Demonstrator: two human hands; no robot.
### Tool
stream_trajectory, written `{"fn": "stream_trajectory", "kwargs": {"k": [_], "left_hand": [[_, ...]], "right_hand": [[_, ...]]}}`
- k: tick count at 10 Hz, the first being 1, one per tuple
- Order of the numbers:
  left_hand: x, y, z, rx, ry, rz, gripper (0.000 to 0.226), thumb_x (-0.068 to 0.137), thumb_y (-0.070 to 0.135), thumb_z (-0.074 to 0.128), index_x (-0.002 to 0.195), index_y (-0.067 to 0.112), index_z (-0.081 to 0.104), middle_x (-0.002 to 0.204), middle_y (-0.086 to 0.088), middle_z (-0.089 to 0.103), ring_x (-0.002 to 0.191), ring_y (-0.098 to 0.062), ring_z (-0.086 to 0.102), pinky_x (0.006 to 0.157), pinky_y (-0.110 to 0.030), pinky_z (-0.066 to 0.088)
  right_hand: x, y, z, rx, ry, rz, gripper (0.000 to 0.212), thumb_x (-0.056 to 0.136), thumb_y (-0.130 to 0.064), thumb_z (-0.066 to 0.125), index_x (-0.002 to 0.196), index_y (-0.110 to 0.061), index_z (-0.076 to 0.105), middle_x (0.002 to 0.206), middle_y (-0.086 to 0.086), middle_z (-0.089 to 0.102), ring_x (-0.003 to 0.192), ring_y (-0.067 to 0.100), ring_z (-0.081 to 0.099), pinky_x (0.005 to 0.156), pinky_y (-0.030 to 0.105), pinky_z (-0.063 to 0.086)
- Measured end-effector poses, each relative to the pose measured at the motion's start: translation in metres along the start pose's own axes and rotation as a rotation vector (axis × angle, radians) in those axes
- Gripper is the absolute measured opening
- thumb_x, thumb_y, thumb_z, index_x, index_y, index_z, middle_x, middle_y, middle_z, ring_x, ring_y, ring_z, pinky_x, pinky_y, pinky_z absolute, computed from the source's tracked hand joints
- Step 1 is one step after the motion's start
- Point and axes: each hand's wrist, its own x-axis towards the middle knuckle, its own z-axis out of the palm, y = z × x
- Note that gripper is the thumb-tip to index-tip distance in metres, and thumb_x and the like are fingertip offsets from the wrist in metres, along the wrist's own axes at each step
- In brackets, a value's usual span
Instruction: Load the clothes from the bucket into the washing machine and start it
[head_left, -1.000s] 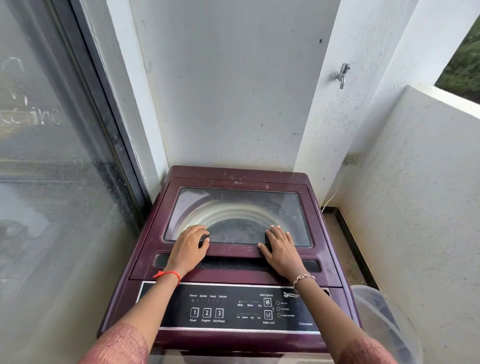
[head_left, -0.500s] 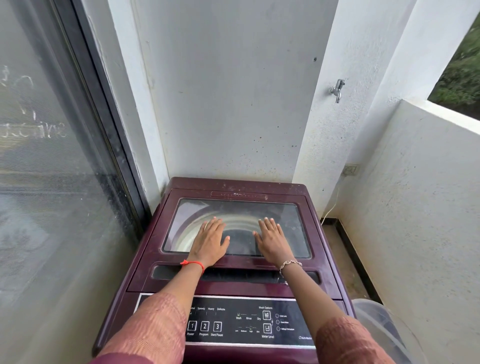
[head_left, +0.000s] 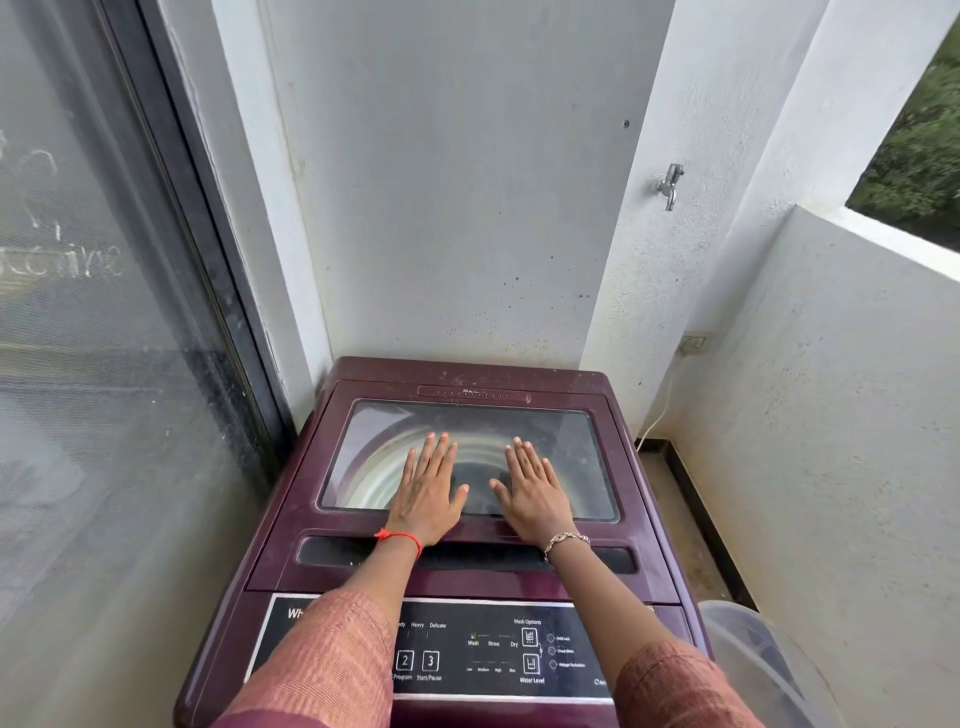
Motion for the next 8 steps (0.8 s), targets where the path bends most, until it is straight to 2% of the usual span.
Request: {"fn": "stream_trajectory", "kwargs": {"k": [2, 5, 8], "left_hand": [[-0.003, 0.002, 0.004, 0.005, -0.068, -0.037, 0.065, 0.098, 0.041, 0.031, 0.149, 0.016, 0.0, 0.158, -0.005, -0.008, 0.145, -0.019, -0.016, 0.117, -0.037, -0.012], [-0.004, 0.003, 0.001, 0.009, -0.025, -0.001, 0.062, 0.098, 0.042, 0.03, 0.149, 0.015, 0.009, 0.159, -0.004, 0.002, 0.146, -0.017, -0.007, 0.118, -0.036, -0.008], [0.003, 0.007, -0.008, 0.007, 0.025, 0.027, 0.061, 0.098, 0.041, 0.029, 0.149, 0.015, 0.008, 0.159, -0.004, 0.002, 0.146, -0.016, -0.006, 0.118, -0.035, -0.007]], "right_hand": [[-0.001, -0.004, 0.001, -0.012, -0.002, 0.009, 0.06, 0.101, -0.042, 0.019, 0.148, -0.009, 0.0, 0.158, 0.004, -0.005, 0.145, 0.015, -0.008, 0.117, 0.032, -0.006], [-0.007, -0.012, 0.0, -0.053, 0.043, 0.028, 0.06, 0.101, -0.041, 0.017, 0.148, -0.008, 0.001, 0.158, 0.005, -0.004, 0.146, 0.015, -0.007, 0.118, 0.031, -0.005], [-0.009, -0.013, -0.003, -0.048, 0.102, 0.032, 0.062, 0.1, -0.043, 0.017, 0.148, -0.008, 0.0, 0.158, 0.006, -0.005, 0.146, 0.016, -0.007, 0.118, 0.032, -0.005]]}}
